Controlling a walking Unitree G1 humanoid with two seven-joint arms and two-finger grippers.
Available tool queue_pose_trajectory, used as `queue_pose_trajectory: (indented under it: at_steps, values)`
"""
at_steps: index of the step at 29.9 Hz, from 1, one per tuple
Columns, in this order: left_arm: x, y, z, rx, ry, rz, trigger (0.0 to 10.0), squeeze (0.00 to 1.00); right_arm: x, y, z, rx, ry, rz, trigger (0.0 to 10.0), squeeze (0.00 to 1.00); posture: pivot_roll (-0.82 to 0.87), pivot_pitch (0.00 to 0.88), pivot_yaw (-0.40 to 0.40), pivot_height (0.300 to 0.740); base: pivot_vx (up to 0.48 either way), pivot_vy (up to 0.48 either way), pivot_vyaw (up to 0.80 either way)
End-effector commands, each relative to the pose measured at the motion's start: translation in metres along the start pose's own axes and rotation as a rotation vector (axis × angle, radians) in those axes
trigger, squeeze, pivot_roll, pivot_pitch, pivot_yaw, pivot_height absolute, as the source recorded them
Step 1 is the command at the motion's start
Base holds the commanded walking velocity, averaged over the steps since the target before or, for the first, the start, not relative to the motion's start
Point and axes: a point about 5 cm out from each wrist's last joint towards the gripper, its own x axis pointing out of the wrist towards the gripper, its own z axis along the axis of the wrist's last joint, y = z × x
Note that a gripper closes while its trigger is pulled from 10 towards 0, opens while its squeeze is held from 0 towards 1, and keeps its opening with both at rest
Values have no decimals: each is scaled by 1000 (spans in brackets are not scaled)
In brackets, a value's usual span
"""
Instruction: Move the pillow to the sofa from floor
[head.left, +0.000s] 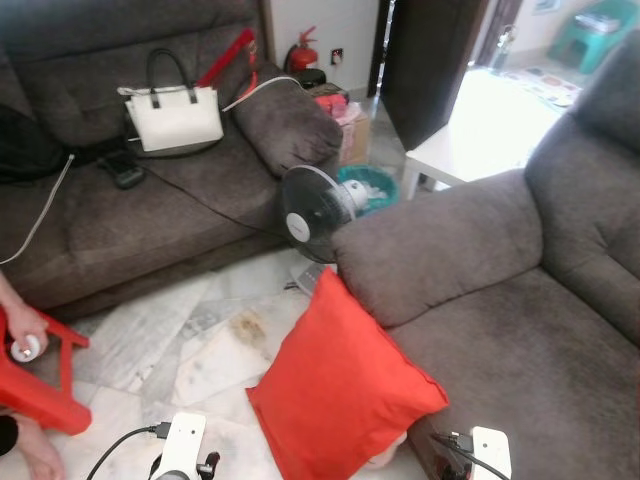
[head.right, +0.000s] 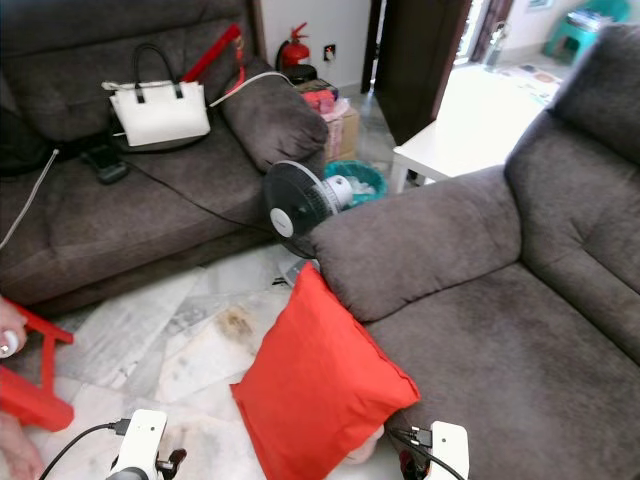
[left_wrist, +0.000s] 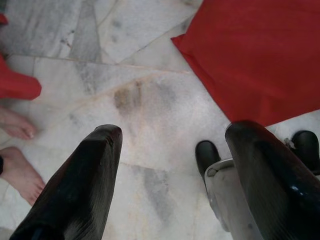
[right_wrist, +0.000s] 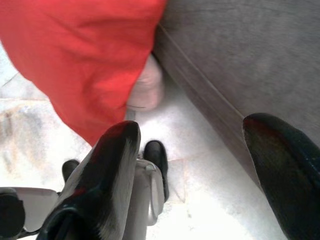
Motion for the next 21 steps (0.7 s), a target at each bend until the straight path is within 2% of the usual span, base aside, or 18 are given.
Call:
queue_pose_trajectory:
  at_steps: [1, 21]
  values:
    - [-1, 1, -6, -5, 28, 4, 10000, 0, 0, 0, -2, -3, 12, -2, 10000, 0, 134, 43, -13, 740, 0, 0, 0]
    - [-1, 2, -6, 14, 24, 4, 10000, 0, 0, 1, -2, -5, 13, 2, 10000, 0, 133, 40, -10, 740, 24, 0, 0]
